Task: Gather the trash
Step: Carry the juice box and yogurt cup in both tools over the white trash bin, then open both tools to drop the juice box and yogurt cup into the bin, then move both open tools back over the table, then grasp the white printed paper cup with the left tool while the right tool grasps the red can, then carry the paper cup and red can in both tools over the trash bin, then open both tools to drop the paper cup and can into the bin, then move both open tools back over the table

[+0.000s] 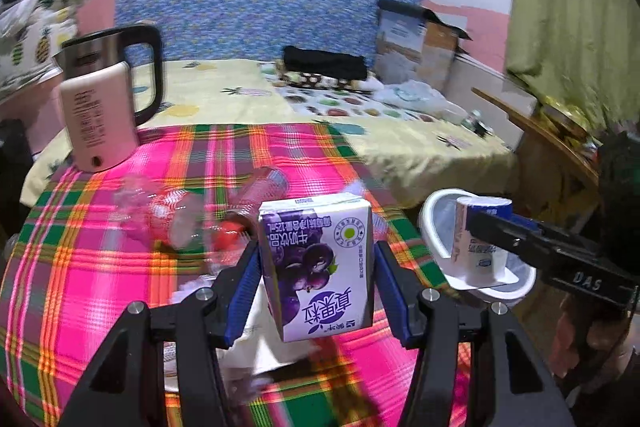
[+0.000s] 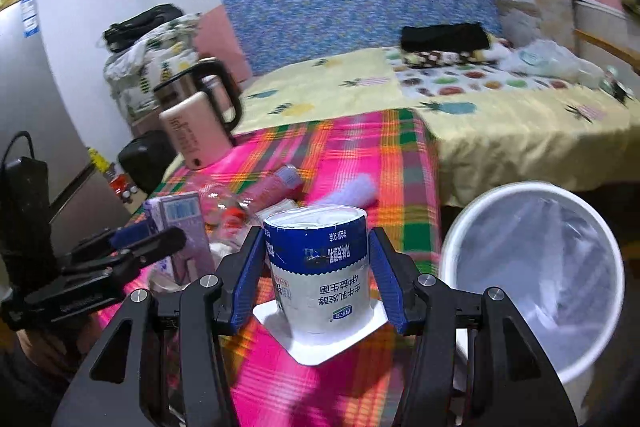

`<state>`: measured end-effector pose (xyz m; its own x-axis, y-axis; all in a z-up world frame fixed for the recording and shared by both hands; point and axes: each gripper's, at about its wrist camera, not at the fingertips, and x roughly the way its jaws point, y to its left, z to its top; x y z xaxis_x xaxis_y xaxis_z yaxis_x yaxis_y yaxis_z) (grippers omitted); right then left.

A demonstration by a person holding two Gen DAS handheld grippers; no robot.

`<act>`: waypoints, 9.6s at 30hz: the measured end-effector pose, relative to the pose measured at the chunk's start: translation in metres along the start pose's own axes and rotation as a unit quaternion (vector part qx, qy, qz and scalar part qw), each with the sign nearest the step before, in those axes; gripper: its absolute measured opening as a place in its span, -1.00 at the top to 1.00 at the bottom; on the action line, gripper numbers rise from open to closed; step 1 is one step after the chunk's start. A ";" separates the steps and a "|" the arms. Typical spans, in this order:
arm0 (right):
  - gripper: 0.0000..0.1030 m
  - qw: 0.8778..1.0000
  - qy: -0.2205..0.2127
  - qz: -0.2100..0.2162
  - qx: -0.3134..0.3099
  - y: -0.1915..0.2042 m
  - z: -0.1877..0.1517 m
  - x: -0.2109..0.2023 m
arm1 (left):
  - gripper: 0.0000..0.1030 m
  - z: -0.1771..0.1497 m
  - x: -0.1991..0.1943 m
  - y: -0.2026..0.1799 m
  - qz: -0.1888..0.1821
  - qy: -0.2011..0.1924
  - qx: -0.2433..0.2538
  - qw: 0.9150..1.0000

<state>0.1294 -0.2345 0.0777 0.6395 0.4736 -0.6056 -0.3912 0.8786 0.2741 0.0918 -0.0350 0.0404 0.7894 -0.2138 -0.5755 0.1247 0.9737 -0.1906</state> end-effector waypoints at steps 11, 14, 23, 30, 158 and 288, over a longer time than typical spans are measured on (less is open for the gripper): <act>-0.05 0.995 -0.011 -0.083 0.062 -0.071 -0.024 -0.025 | -0.13 0.006 0.048 -0.083 -0.074 0.029 0.052 0.995; -0.05 0.992 -0.008 -0.100 0.077 -0.088 -0.030 -0.029 | -0.13 0.006 0.065 -0.103 -0.092 0.038 0.063 0.993; -0.05 0.985 0.018 -0.150 0.082 -0.117 -0.041 -0.024 | -0.14 0.004 0.103 -0.142 -0.136 0.065 0.088 0.985; -0.06 0.982 0.045 -0.167 0.079 -0.132 -0.051 -0.023 | -0.14 0.001 0.127 -0.156 -0.157 0.097 0.090 0.979; -0.20 0.993 0.090 -0.072 -0.020 0.000 -0.028 0.077 | -0.64 -0.067 0.018 0.110 0.012 0.072 -0.132 0.989; -0.11 0.985 0.003 -0.163 0.064 -0.081 -0.053 -0.058 | 0.06 -0.017 0.067 -0.123 -0.119 0.069 0.076 0.988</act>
<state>0.0884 -0.3361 0.0512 0.7133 0.1654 -0.6810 -0.0795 0.9846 0.1559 0.1194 -0.1703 0.0120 0.6389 -0.4373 -0.6328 0.3951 0.8924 -0.2179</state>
